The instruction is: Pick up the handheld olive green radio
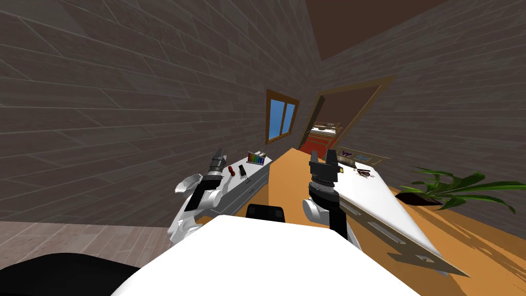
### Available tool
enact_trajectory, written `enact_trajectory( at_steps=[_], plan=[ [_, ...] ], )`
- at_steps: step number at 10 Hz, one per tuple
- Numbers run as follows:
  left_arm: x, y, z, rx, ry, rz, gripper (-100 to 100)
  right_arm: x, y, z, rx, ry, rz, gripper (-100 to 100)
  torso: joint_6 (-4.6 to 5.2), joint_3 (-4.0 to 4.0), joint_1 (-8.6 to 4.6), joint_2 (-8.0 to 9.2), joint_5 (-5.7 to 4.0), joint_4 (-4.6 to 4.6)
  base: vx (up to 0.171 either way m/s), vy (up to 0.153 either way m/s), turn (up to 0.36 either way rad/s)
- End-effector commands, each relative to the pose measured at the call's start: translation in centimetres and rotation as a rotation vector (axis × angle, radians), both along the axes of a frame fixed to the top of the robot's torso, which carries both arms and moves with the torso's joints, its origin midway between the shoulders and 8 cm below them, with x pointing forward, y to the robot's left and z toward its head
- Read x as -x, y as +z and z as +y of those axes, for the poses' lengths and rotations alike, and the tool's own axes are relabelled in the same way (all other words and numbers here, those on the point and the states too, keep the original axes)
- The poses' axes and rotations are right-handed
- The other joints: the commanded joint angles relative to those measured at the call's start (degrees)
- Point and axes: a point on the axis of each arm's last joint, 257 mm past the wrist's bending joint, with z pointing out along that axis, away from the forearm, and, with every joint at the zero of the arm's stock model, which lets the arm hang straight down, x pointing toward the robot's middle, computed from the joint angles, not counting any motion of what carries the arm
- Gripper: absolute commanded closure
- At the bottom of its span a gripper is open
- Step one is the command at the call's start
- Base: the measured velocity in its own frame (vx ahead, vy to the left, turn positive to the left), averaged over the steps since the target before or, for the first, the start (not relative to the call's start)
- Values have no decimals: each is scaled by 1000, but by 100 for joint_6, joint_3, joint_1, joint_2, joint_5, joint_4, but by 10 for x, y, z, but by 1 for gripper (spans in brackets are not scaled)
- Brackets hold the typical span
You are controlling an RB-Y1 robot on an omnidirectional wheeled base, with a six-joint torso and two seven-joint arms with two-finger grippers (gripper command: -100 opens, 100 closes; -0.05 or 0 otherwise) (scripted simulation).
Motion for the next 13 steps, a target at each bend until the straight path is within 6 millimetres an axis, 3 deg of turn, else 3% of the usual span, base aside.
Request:
enact_trajectory(
  at_steps=[1,3,11,13],
  plan=[
    [-4,-12,12,-3,20,52,-100,0,0,0,0,0,0,0,0,0,0,0,0,0,-11,19,-209],
    [-6,-18,13,2,22,77,-100,0,0,0,0,0,0,0,0,0,4,0,0,0,-7,20,-53],
    [-13,-81,61,10,110,328,-100,0,0,0,0,0,0,0,-1,-2,3,-3,0,-1,-9,22,-161],
    [-13,-92,63,19,113,369,-100,0,0,0,0,0,0,0,-1,-1,6,-2,1,-1,-6,19,-50]
  ],
)
